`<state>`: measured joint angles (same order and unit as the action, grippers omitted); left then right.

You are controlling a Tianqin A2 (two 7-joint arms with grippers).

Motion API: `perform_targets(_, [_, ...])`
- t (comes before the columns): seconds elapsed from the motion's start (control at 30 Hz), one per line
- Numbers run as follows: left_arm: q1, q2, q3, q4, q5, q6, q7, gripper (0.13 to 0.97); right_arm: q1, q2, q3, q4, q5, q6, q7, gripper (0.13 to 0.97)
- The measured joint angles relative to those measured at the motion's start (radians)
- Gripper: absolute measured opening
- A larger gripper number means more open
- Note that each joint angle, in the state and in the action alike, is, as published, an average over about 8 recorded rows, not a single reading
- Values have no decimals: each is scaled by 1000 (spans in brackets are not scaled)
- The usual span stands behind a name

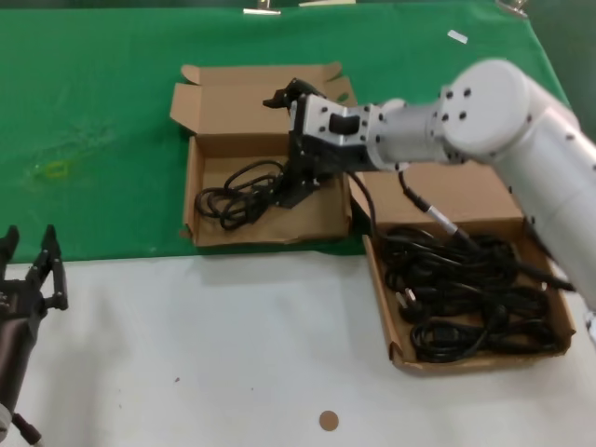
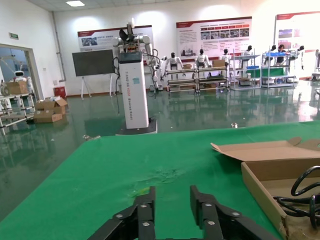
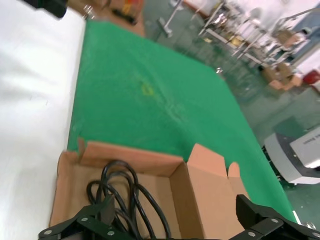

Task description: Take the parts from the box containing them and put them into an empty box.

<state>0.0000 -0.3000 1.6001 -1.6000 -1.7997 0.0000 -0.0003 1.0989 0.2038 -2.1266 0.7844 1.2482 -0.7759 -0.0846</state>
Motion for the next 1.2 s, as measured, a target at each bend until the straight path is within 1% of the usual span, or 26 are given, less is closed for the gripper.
perform_targets(0.03, [0, 0, 0, 0, 0, 0, 0, 253, -18, 2, 8, 13, 9, 12, 1, 767])
perform_targets(0.1, [0, 0, 0, 0, 0, 0, 0, 279, -53, 5, 25, 39, 26, 37, 4, 800])
perform_targets(0.13, [0, 0, 0, 0, 0, 0, 0, 279, -70, 6, 34, 52, 35, 50, 5, 817])
perform_targets(0.3, [0, 0, 0, 0, 0, 0, 0, 388, -157, 14, 75, 116, 79, 111, 12, 900])
perform_targets(0.4, [0, 0, 0, 0, 0, 0, 0, 454, -209, 18, 100, 155, 105, 147, 16, 915])
perform_targets(0.43, [0, 0, 0, 0, 0, 0, 0, 454, -227, 20, 109, 168, 114, 160, 17, 923])
perform_targets(0.6, [0, 0, 0, 0, 0, 0, 0, 595, -313, 27, 150, 232, 157, 221, 24, 961])
perform_targets(0.7, [0, 0, 0, 0, 0, 0, 0, 680, -366, 32, 175, 271, 183, 258, 28, 961])
perform_targets(0.83, [0, 0, 0, 0, 0, 0, 0, 680, -436, 38, 209, 324, 219, 308, 34, 963])
perform_targets(1.1, [0, 0, 0, 0, 0, 0, 0, 847, -574, 50, 274, 425, 288, 404, 44, 966])
perform_targets(1.2, [0, 0, 0, 0, 0, 0, 0, 870, -628, 55, 300, 465, 315, 442, 48, 966])
